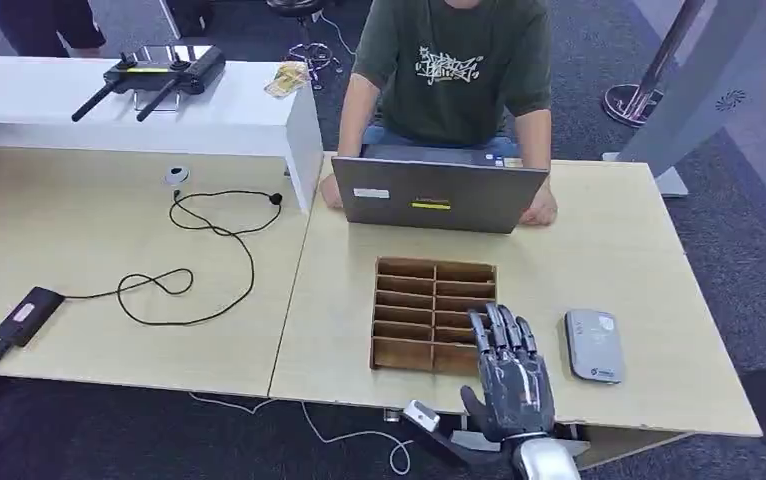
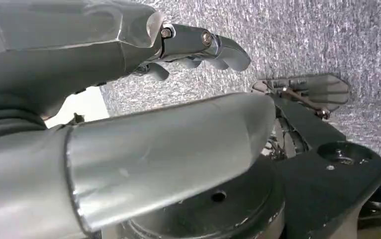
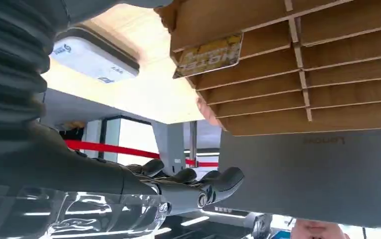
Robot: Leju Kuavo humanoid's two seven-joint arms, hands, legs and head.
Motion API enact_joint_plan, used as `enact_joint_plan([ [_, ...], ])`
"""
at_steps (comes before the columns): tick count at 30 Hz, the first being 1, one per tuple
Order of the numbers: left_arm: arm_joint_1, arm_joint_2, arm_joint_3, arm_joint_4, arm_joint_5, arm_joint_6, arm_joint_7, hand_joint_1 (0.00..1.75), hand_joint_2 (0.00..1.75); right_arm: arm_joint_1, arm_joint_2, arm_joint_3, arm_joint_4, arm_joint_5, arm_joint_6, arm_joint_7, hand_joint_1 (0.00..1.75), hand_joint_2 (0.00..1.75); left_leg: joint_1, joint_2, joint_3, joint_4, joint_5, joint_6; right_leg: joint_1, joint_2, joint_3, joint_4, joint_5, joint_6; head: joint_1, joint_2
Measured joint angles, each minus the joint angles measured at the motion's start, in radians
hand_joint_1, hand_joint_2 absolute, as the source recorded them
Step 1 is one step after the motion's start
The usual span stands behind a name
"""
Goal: Pass the card to the sensor for recognition and then transmit it.
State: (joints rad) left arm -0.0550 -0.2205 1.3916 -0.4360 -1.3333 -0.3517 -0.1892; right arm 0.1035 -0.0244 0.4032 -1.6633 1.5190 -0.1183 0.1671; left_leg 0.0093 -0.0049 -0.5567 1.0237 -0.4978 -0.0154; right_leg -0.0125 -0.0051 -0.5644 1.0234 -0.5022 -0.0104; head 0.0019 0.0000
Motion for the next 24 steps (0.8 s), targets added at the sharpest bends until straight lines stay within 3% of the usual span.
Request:
enact_joint_plan([
  [24,-0.004,0.021,0.0,0.023,0.006,0.0,0.0,0.0,0.0,-0.146,0.044,-0.038,0.218,-0.012,-0.006,-0.034,0.0,1.75,0.0,0.0,0.0,0.0,0.0,0.0,0.0,0.0,0.0,0.0,0.0,0.0,0.0,0.0],
])
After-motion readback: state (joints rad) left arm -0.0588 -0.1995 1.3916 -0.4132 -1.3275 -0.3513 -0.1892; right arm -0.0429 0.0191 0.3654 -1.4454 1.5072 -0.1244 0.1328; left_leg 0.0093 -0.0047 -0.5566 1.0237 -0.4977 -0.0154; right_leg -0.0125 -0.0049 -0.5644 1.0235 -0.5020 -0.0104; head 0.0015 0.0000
